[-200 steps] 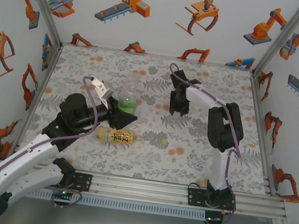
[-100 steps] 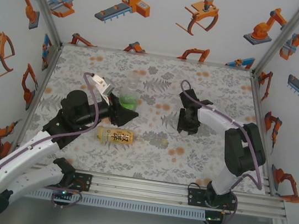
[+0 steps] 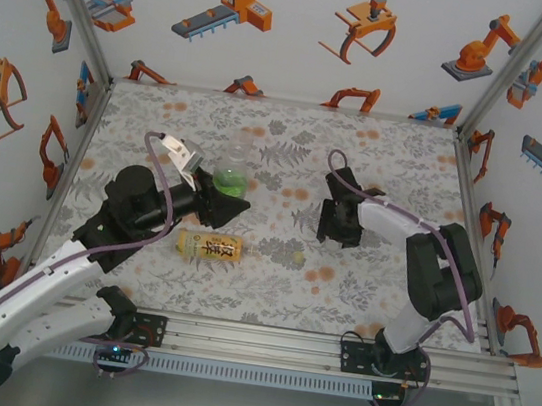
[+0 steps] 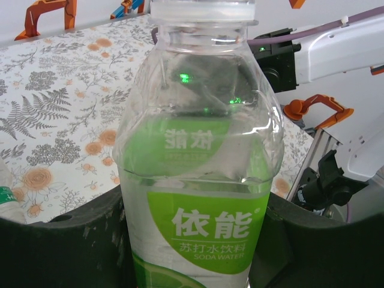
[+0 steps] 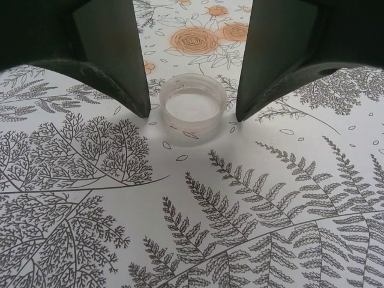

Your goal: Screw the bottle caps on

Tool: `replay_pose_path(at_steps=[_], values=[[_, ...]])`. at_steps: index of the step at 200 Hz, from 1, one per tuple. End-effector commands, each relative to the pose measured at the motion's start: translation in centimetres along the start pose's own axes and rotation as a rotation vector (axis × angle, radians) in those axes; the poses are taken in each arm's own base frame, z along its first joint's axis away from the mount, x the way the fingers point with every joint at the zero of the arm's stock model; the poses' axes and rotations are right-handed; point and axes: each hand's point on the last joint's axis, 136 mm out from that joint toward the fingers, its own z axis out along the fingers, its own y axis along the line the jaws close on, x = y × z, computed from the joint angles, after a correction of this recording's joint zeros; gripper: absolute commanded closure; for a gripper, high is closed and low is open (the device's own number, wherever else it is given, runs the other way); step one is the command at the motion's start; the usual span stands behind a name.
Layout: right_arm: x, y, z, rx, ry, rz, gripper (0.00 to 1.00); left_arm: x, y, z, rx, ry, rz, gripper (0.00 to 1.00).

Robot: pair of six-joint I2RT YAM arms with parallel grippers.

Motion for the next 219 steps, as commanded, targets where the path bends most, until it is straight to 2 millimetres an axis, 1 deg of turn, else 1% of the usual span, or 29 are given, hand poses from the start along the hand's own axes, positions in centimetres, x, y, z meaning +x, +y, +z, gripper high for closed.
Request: replay_pose_path(at_steps=[1,39,70,102,130,175,219], values=[[0.4,-0.5,-1.1,0.007,-0.006,0.007,0.44,-0.6,-0.3,-0.1,0.001,-0.017,-0.006,1.00],[0.2,-0.1,-2.5,-0.037,-0.037,0.016,0.45,-0.6,-0.6,0.4,0.012,-0.009,-0.005,1.00],[-0.4,0.3,-3.3,-0.059,-0.058,0.019,0.51,-0.7,-0.7,0.7,0.015,-0.004,-0.002,1.00],[-0.4,0.8,-2.7,-0.071,-0.037,0.016,0.51,-0.7,-0.8,0.6,0.015,-0.005,-0.001,1.00],[-0.1,0.5,-2.1,-0.054,-0.026,0.014,0.51,-0.6,-0.8,0.4,0.011,-0.003,0.000,1.00],[0.1,0.6,-1.6,-0.055,-0.015,0.013,0.50,-0.7,-0.8,0.0,-0.001,-0.010,0.007,1.00],[0.6,0.4,-0.9,-0.046,0.001,0.014,0.50,-0.6,-0.7,0.0,-0.004,-0.011,0.007,1.00]])
